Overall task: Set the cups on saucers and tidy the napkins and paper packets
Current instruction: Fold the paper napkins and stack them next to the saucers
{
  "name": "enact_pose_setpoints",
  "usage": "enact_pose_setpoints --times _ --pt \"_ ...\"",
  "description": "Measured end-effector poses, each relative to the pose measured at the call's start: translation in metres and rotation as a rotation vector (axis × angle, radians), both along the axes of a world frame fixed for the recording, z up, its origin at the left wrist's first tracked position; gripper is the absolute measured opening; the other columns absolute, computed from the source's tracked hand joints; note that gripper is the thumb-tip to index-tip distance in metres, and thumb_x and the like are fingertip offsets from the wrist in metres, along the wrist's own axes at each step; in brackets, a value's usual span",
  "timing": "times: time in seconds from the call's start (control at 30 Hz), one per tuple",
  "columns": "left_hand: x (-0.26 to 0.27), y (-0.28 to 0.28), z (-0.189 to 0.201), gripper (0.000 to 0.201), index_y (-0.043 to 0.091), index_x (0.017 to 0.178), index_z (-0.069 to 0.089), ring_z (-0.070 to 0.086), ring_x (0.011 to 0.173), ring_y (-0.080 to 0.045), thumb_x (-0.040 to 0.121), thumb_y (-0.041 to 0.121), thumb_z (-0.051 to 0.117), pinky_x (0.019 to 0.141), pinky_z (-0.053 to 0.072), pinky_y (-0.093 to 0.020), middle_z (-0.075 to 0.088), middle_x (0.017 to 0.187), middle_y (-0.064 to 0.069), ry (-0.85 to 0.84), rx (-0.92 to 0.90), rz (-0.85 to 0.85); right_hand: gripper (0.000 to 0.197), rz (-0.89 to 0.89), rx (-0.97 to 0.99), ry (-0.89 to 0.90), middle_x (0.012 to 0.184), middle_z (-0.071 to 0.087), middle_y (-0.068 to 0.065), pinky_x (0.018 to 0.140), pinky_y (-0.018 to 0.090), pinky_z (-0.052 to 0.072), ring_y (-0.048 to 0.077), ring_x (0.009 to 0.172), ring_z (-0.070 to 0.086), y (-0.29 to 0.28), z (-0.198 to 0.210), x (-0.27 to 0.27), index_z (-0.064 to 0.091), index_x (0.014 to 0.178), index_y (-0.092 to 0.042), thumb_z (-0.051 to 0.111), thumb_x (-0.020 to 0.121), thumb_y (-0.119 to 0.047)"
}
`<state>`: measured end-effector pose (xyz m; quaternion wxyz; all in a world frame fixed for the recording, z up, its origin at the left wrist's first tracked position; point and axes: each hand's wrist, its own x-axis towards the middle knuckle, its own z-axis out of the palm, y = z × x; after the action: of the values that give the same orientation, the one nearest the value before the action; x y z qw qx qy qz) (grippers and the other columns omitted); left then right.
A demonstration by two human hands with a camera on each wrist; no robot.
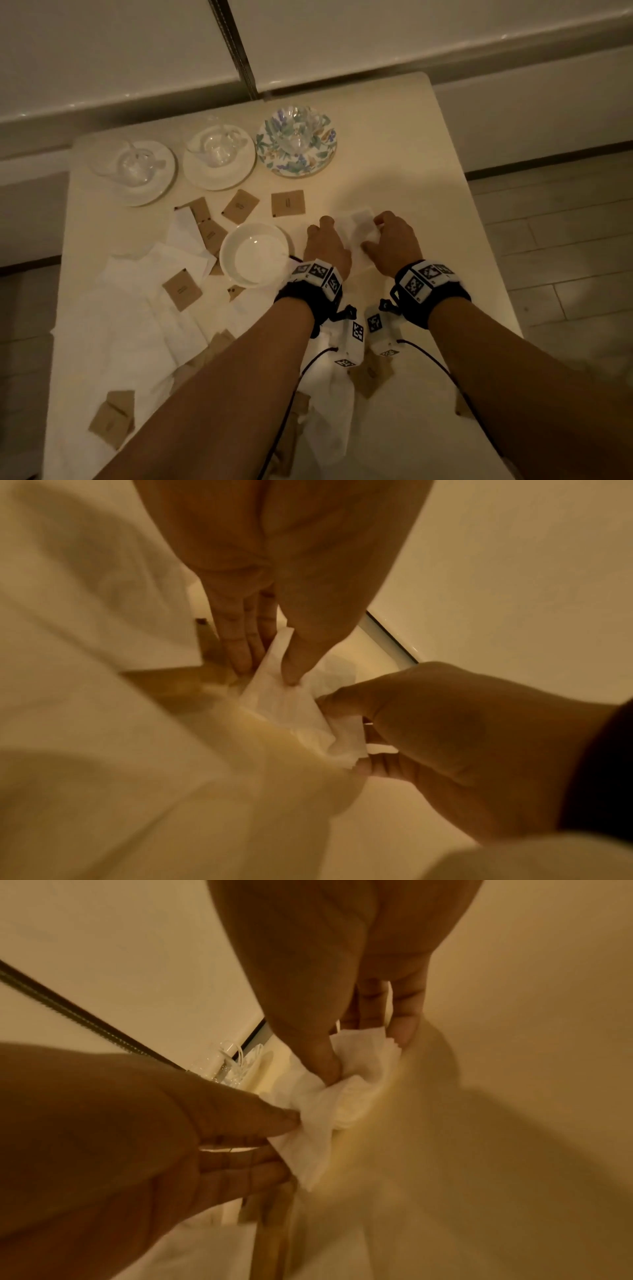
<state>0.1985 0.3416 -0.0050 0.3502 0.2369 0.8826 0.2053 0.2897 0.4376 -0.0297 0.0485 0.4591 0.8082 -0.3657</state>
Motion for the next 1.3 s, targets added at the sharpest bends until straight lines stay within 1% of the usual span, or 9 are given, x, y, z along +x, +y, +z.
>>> enact_pose_setpoints --times 0.13,0.27,0.43,0.6,0.7,0.87,1.0,1.1,1.3 --pt "0.019 -0.029 0.014 0.069 0.018 0.149 0.025 0.042 0.125 -0.026 0.090 0.004 0.058 0.095 0.033 -0.026 0.035 0.139 -0.011 0.046 0.172 -0.043 0.054 -0.116 0.035 0.079 0.131 0.047 0.014 0.098 0.042 0.044 0.032 0.118 0.050 -0.024 0.002 0.031 0.043 0.134 -0.010 0.067 0.088 -0.027" --pt "0.018 -0.073 0.031 0.051 0.017 0.133 0.052 0.053 0.115 -0.020 0.087 -0.005 0.054 0.103 0.044 -0.034 0.050 0.125 -0.004 0.078 0.363 -0.088 0.034 -0.114 0.230 0.240 0.117 0.051 0.007 0.092 0.042 0.044 0.026 0.105 0.053 -0.048 0.019 0.042 0.054 0.120 -0.013 0.062 0.090 -0.025" --pt "0.024 -0.146 0.010 0.047 0.011 0.123 0.059 0.052 0.113 -0.025 0.080 -0.005 0.063 0.093 0.038 -0.021 0.050 0.125 -0.008 0.149 0.167 -0.239 0.041 0.376 0.033 0.045 0.112 0.051 0.004 0.085 0.035 0.046 0.024 0.100 0.054 -0.103 0.016 0.040 0.055 0.123 -0.017 0.063 0.088 -0.036" --pt "0.027 -0.175 -0.004 0.064 0.017 0.137 0.045 0.049 0.120 -0.027 0.081 0.015 0.074 0.102 0.043 -0.037 0.046 0.134 -0.006 0.110 0.080 -0.147 0.025 0.425 0.142 -0.040 0.109 0.054 0.006 0.089 0.038 0.043 0.026 0.103 0.051 -0.119 0.014 0.035 0.064 0.108 -0.014 0.052 0.095 -0.032" --pt "0.021 -0.175 0.003 0.076 0.021 0.140 0.042 0.050 0.118 -0.025 0.075 0.031 0.081 0.102 0.042 -0.042 0.049 0.134 -0.004 0.130 0.122 -0.132 0.018 0.316 -0.108 0.113 0.103 0.058 0.000 0.086 0.032 0.042 0.019 0.096 0.053 -0.124 0.024 0.034 0.061 0.093 -0.018 0.060 0.089 -0.035" --pt "0.013 -0.170 0.013 0.095 0.029 0.144 0.033 0.053 0.112 -0.016 0.066 0.035 0.088 0.096 0.044 -0.035 0.058 0.118 0.004 -0.055 0.179 0.010 0.015 0.086 -0.539 0.340 0.062 0.060 -0.010 0.058 0.022 0.045 0.005 0.057 0.056 -0.122 0.046 0.030 0.058 0.070 -0.020 0.063 0.084 -0.019" --pt "0.012 -0.173 0.015 0.100 0.027 0.143 0.033 0.051 0.113 -0.012 0.062 0.028 0.091 0.094 0.043 -0.029 0.054 0.122 0.003 -0.174 0.260 0.048 0.014 -0.078 -0.783 0.455 0.070 0.062 0.002 0.071 0.039 0.056 0.019 0.070 0.063 -0.121 0.056 0.030 0.060 0.063 -0.021 0.058 0.076 -0.018" --pt "0.011 -0.176 0.018 0.090 0.028 0.138 0.041 0.052 0.115 -0.012 0.063 0.021 0.091 0.096 0.045 -0.028 0.055 0.124 0.003 -0.278 0.324 0.038 0.025 -0.114 -0.863 0.497 0.068 0.067 -0.003 0.064 0.032 0.057 0.016 0.068 0.067 -0.120 0.062 0.030 0.065 0.058 -0.025 0.056 0.079 -0.016" --pt "0.006 -0.172 0.026 0.061 0.031 0.120 0.050 0.070 0.083 -0.024 0.073 0.004 0.079 0.069 0.056 -0.032 0.074 0.104 -0.005 -0.436 0.453 0.142 0.031 -0.218 -0.837 0.534 0.068 0.056 -0.001 0.064 0.035 0.052 0.020 0.068 0.056 -0.112 0.069 0.034 0.055 0.059 -0.018 0.052 0.088 -0.007"
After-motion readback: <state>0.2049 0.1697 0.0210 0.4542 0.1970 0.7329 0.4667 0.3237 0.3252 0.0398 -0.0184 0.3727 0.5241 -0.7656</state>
